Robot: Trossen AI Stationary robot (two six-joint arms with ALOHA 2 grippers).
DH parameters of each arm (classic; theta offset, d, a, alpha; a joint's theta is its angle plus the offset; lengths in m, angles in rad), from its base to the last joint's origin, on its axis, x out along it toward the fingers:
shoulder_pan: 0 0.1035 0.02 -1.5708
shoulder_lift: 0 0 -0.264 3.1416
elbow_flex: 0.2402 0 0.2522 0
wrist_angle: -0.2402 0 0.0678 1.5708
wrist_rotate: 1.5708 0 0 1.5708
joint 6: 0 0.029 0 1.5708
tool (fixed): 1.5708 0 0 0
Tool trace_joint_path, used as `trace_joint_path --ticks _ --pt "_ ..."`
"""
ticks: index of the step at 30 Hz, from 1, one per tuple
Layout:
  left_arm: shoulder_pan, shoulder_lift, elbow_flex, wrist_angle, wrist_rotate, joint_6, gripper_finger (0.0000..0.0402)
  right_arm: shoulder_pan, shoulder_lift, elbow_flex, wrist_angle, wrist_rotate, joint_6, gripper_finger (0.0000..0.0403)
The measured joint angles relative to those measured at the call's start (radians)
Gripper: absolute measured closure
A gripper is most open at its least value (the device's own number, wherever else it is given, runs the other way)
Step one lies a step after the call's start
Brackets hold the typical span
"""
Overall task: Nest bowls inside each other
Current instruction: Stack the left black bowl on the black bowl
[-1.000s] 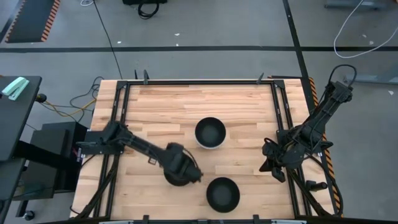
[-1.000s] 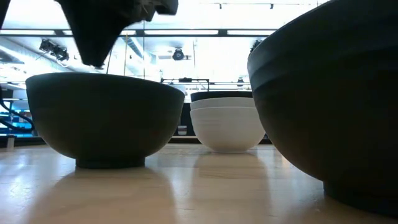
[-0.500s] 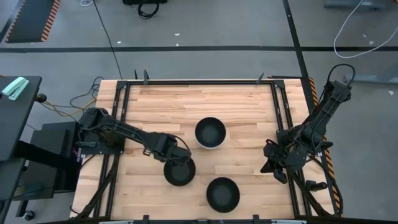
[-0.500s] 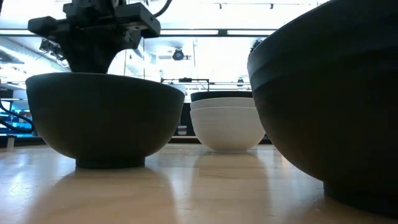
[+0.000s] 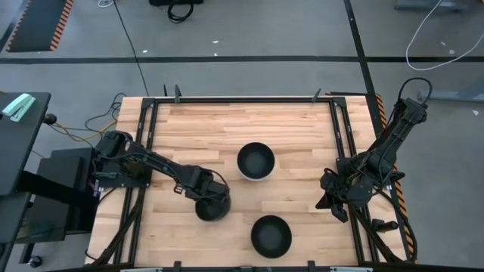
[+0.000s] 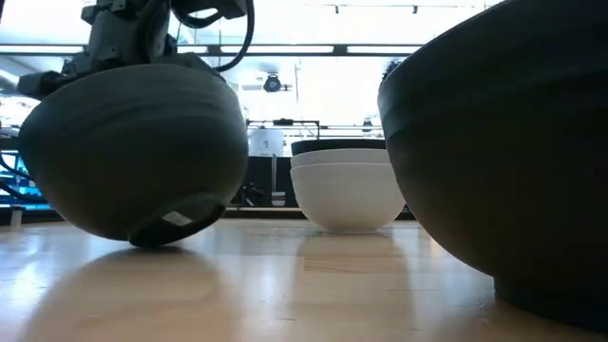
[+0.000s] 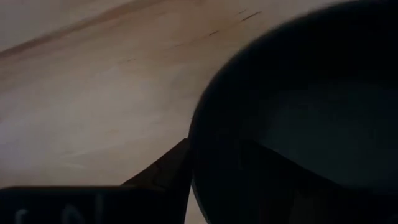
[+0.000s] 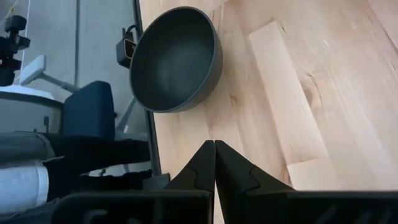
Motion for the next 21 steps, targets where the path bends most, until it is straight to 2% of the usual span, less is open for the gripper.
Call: trace_joint_path --ticks 21 --pt "0.011 -0.081 -0.008 0.067 -0.014 -0.001 0.025 0.0 0.001 0.0 0.0 0.0 0.021 0.039"
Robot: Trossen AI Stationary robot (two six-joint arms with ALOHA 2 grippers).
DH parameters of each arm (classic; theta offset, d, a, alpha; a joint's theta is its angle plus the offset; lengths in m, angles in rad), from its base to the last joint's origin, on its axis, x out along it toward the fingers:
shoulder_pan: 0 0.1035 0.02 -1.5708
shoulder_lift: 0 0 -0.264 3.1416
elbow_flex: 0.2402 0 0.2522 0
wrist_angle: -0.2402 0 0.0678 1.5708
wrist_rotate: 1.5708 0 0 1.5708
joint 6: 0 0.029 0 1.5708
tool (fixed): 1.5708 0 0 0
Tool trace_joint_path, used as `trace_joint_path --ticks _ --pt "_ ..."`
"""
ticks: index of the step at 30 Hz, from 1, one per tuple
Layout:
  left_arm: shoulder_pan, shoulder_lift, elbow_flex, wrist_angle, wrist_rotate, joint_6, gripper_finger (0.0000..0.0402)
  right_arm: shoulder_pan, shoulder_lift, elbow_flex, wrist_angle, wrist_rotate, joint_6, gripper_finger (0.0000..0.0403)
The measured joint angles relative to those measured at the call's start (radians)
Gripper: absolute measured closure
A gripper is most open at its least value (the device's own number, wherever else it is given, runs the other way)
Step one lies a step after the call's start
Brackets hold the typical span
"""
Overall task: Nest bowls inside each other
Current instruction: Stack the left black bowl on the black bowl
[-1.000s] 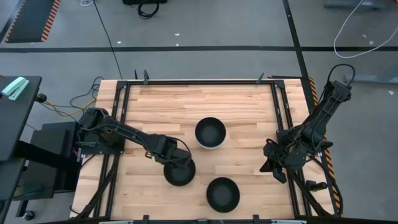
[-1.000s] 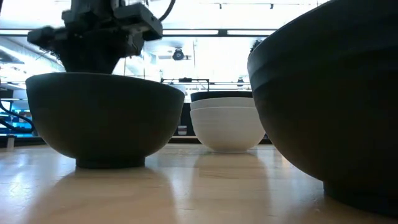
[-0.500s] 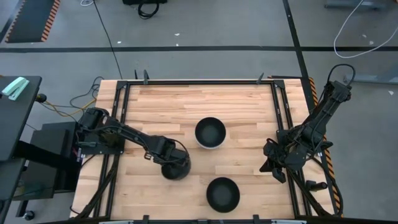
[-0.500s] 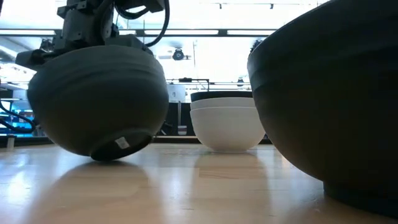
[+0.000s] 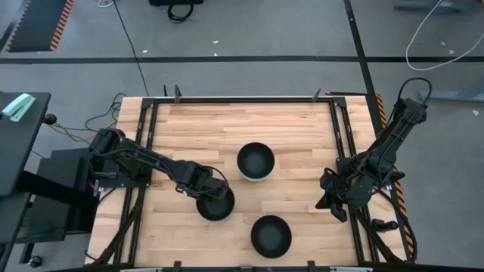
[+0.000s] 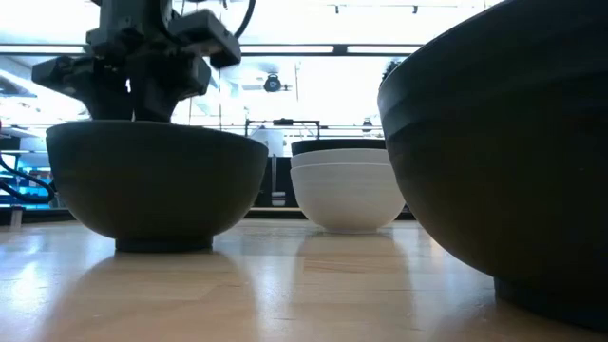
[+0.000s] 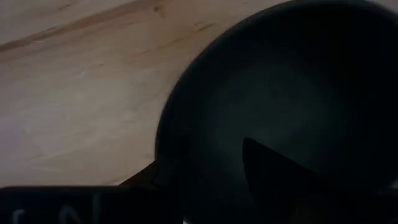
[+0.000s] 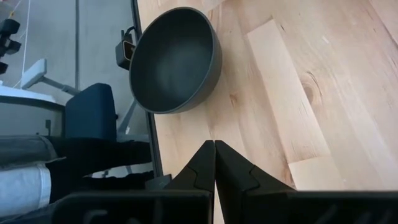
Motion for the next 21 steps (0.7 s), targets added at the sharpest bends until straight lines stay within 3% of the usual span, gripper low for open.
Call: trace_joint_path --ticks 7,14,21 --pt "0.005 -0.071 0.0 0.011 -0.037 -0.001 0.0257 0.0 0.0 0.0 0.0 0.026 -0.003 0.039" --pt "0.005 -0.095 -0.002 -0.188 -0.041 -0.017 0.025 0.0 0.0 0.0 0.0 0.029 -0.001 0.039" --pt "0.005 -0.095 -0.063 -0.012 -0.025 0.002 0.0255 0.0 0.0 0.0 0.0 0.029 -0.002 0.039"
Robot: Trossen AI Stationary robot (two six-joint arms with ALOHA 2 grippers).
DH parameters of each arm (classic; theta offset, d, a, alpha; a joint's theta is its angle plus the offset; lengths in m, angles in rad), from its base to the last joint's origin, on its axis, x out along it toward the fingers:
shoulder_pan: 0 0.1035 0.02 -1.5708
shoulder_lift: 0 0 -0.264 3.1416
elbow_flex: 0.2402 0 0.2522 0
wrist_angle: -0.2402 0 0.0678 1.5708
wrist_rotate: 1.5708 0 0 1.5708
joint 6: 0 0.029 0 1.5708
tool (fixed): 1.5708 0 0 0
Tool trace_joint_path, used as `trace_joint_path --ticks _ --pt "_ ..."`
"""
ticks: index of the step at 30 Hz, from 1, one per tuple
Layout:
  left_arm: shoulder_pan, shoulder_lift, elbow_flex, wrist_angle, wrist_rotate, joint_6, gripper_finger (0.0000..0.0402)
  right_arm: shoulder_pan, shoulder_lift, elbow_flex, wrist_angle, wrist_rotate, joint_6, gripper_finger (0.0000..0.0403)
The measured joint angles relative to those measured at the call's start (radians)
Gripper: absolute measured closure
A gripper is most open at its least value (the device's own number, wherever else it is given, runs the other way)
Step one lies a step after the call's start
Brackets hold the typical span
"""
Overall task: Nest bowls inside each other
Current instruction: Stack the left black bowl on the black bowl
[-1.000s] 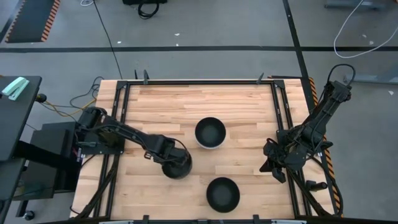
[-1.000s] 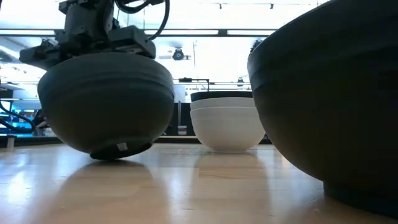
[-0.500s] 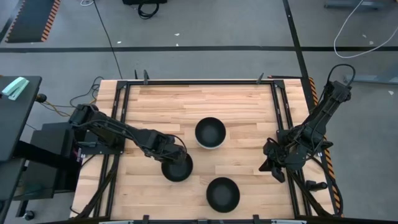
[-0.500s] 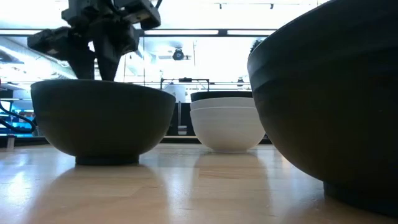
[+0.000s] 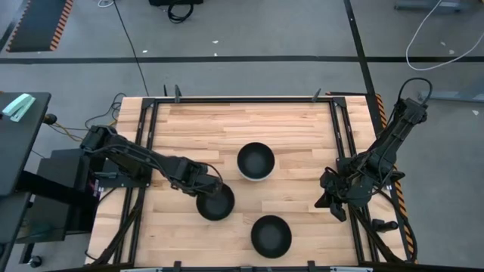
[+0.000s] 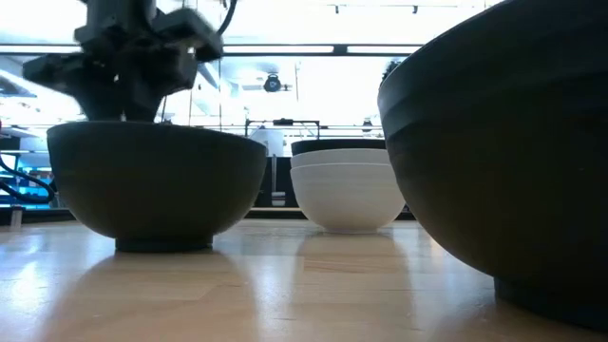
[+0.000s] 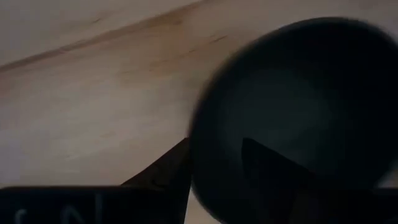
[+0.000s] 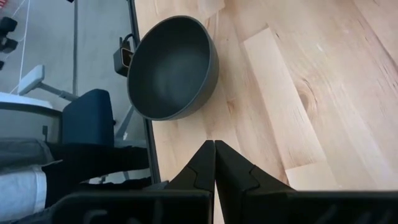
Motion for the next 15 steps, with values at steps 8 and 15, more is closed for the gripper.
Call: trace_joint_path --ticks 8,15 --pt "-0.007 0.001 -0.122 0.074 0.043 -0.063 0.0264 0.0 0.0 0.0 0.0 0.0 0.005 0.039" --pt "0.005 0.001 -0.119 0.154 0.036 -0.043 0.0258 0.0 0.0 0.0 0.0 0.0 0.005 0.039"
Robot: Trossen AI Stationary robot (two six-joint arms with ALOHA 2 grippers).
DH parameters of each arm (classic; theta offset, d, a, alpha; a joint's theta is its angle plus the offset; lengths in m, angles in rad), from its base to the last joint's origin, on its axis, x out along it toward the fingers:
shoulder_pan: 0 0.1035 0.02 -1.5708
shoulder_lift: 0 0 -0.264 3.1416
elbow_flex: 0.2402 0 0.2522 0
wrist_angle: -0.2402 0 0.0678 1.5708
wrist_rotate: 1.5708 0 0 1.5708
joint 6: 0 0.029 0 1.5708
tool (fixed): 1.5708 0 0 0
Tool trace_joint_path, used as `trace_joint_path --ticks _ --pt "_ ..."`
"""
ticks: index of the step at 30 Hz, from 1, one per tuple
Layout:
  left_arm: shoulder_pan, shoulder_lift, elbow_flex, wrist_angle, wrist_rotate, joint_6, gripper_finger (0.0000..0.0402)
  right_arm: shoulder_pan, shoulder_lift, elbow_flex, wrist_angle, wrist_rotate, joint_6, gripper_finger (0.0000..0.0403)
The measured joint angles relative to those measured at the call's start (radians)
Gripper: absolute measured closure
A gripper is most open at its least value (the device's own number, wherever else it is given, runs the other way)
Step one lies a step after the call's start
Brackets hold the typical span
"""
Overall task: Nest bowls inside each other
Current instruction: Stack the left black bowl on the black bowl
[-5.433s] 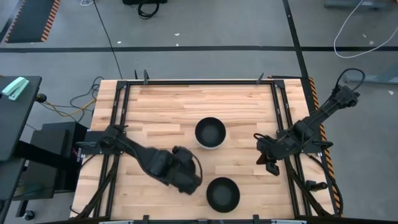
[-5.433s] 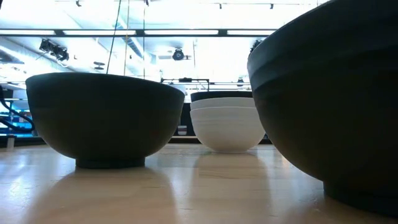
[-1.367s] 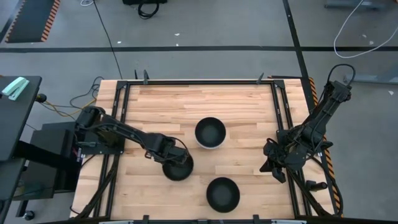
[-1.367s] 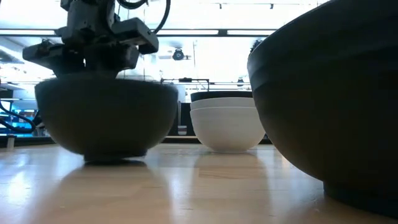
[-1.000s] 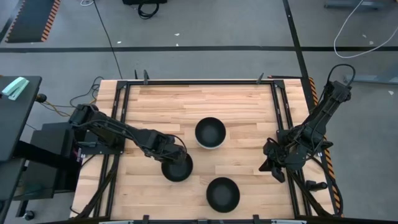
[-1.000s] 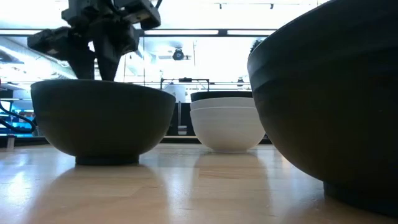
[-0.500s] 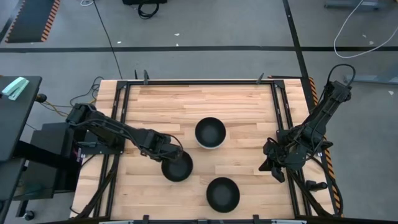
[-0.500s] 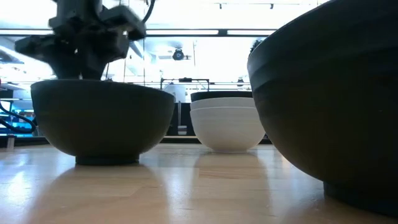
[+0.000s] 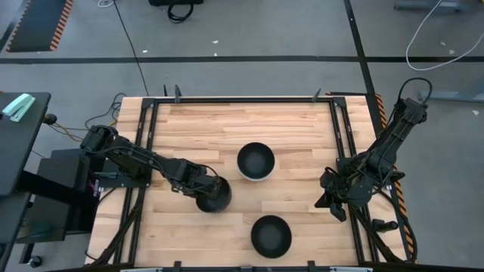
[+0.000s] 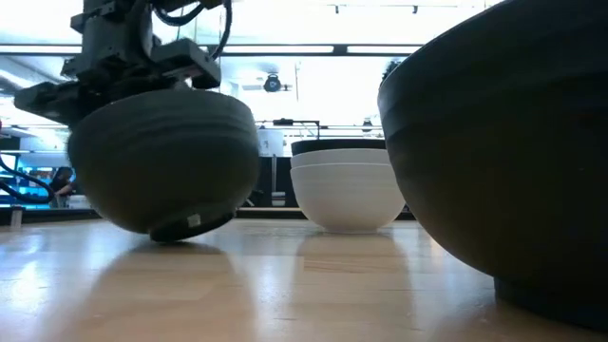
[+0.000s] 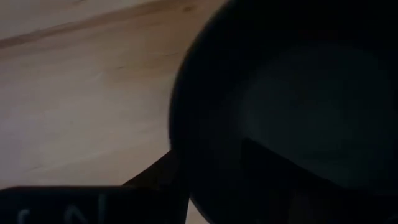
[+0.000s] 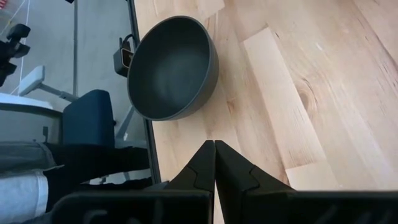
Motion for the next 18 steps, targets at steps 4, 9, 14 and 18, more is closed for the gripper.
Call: trace_joint_path --ticks 4,9,14,18 --pt "0.011 0.0 0.023 -0.001 -0.001 0.038 0.026 0.0 0.0 0.0 0.0 0.0 0.004 0.039" --pt "0.026 0.0 0.054 -0.003 -0.004 0.071 0.0263 0.0 0.0 0.0 0.0 0.0 0.004 0.039" --pt "0.03 0.0 0.09 -0.04 -0.033 0.1 0.0256 0.0 0.0 0.0 0.0 0.0 0.004 0.039" --pt "0.03 0.0 0.131 -0.196 -0.062 0.093 0.0257 0.0 0.0 0.0 0.0 0.0 0.004 0.039"
